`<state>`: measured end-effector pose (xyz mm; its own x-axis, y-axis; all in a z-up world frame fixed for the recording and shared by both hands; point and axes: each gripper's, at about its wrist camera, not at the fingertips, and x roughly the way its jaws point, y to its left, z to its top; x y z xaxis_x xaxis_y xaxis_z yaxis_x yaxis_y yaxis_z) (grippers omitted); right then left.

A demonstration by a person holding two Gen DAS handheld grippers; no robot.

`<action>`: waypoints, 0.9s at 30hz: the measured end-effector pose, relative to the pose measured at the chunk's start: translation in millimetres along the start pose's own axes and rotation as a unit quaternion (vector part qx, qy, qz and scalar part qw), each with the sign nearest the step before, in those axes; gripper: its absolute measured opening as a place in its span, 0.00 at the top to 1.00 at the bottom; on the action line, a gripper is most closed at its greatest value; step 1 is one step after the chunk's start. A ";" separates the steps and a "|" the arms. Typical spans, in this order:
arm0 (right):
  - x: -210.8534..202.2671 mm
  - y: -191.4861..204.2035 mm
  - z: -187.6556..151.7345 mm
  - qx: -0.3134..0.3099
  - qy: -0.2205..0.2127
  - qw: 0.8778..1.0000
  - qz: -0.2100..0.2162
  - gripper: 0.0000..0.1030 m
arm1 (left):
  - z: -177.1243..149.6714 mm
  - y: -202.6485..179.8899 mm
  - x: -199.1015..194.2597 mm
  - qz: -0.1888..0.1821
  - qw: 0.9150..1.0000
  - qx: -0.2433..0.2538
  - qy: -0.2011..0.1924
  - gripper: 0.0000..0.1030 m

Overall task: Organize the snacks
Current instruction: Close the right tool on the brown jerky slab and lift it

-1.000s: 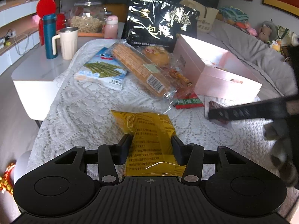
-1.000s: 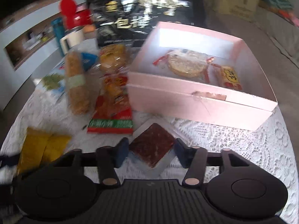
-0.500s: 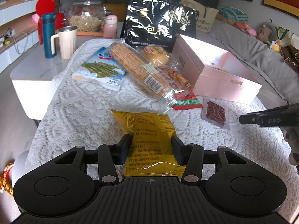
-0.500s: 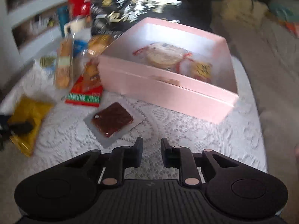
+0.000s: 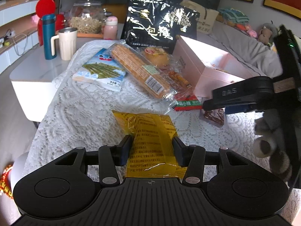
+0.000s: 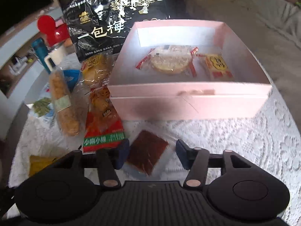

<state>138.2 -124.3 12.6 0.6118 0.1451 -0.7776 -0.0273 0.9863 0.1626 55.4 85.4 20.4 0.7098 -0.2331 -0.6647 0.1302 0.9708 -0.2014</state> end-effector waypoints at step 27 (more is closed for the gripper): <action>-26.3 -23.3 -23.1 -0.058 -0.022 0.997 0.046 0.73 | -0.9 -25.1 -1.3 -0.027 0.999 0.013 0.015 0.51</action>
<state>104.5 -149.2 15.2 0.6372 0.2347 -0.7341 -0.1747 0.9717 0.1590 50.5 61.3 25.6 0.6808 -0.2859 -0.6743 0.1862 0.9580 -0.2182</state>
